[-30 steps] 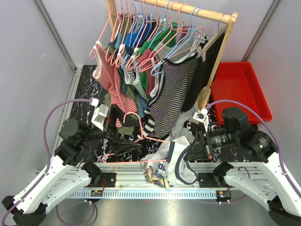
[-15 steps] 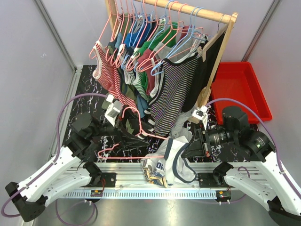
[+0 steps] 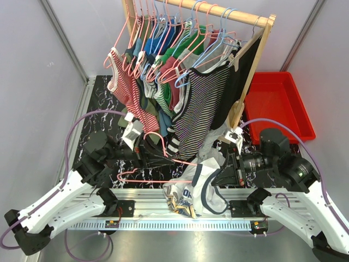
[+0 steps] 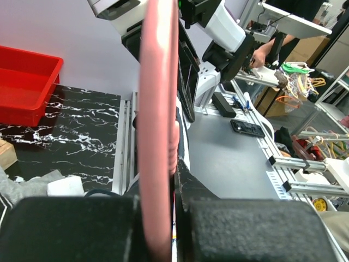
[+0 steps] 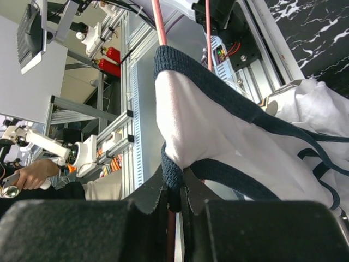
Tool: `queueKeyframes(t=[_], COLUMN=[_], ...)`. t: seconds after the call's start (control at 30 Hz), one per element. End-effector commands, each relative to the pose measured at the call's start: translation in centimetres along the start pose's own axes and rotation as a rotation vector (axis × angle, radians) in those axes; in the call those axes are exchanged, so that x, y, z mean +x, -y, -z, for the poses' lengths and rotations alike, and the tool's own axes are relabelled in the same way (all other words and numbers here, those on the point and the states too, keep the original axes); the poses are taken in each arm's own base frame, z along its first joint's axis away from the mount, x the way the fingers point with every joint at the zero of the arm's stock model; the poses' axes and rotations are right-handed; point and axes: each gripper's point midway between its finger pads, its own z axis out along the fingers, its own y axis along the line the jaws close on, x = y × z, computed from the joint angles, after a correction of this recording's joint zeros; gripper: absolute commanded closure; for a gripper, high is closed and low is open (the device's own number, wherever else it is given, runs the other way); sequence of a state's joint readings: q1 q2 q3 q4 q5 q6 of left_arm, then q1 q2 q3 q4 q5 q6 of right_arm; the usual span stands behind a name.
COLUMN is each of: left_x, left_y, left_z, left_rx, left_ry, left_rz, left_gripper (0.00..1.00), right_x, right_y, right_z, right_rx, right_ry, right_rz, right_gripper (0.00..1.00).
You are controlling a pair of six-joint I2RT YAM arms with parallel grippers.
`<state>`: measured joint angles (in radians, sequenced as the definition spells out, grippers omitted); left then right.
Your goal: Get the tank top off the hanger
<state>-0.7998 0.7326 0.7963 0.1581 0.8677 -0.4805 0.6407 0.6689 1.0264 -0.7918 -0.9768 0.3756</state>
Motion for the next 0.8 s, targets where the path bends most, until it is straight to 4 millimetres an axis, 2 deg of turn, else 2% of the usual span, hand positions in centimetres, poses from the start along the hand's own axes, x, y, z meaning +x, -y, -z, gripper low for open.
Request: queueKeyframes(t=[0.0, 0.03, 0.13, 0.17, 0.3, 0.37, 0.4, 0.43, 0.47, 0.5, 0.53, 0.57, 0.6, 0.67, 0.7, 0.77], left_x=[-0.3, -0.1, -0.1, 0.3, 0.8, 1.0, 1.6, 1.8, 1.0, 2.0, 2.0, 1.5, 2.5, 2.5, 3.1, 3.1], left_y=[1.3, 1.1, 0.4, 0.2, -0.6, -1.2, -1.5, -2.1, -2.9, -3.4, -3.8, -4.1, -4.7, -5.5, -6.1, -6.4], left_z=[0.0, 0.2, 0.6, 0.8, 1.8, 2.6, 3.2, 3.6, 4.2, 4.7, 5.0, 5.3, 5.5, 5.5, 5.1, 4.5], left_rx=[0.045, 0.029, -0.033, -0.051, -0.141, -0.208, -0.249, -0.297, -0.375, -0.420, -0.454, -0.490, -0.525, -0.569, -0.578, -0.566], left_ry=[-0.016, -0.023, -0.032, -0.047, -0.054, -0.053, -0.072, -0.081, -0.069, -0.113, -0.124, -0.125, -0.172, -0.188, -0.217, -0.233], left_rz=[-0.043, -0.050, -0.077, -0.067, -0.075, -0.078, -0.067, -0.055, -0.059, -0.017, -0.004, 0.001, 0.050, 0.086, 0.125, 0.147], left_gripper=[1.00, 1.00, 1.00, 1.00, 1.00, 1.00, 1.00, 1.00, 1.00, 1.00, 1.00, 1.00, 1.00, 1.00, 1.00, 1.00], right_x=[-1.3, -1.4, -1.6, -1.7, -2.0, -2.5, -2.7, -2.6, -2.7, -2.3, -2.5, -2.5, -2.6, -2.6, -2.8, -2.8], right_y=[0.7, 1.0, 2.0, 2.5, 4.8, 7.8, 10.2, 11.3, 12.4, 13.0, 13.9, 14.1, 14.2, 13.6, 13.7, 13.5], right_z=[-0.4, -0.4, -0.5, -0.5, 0.0, 1.2, 2.9, 4.0, 5.0, 6.2, 7.4, 7.6, 7.5, 5.6, 4.6, 2.9], right_rx=[0.033, 0.046, 0.098, 0.126, 0.261, 0.456, 0.630, 0.724, 0.812, 0.893, 0.974, 0.996, 0.992, 0.892, 0.846, 0.765], right_ry=[0.044, 0.049, 0.068, 0.080, 0.122, 0.176, 0.217, 0.237, 0.260, 0.262, 0.292, 0.301, 0.301, 0.253, 0.247, 0.213], right_rz=[0.031, 0.028, 0.015, 0.010, -0.022, -0.076, -0.107, -0.130, -0.172, -0.194, -0.198, -0.211, -0.207, -0.198, -0.190, -0.197], right_gripper=[0.87, 0.72, 0.41, 0.38, 0.17, 0.01, 0.00, 0.00, 0.00, 0.00, 0.00, 0.00, 0.00, 0.00, 0.00, 0.00])
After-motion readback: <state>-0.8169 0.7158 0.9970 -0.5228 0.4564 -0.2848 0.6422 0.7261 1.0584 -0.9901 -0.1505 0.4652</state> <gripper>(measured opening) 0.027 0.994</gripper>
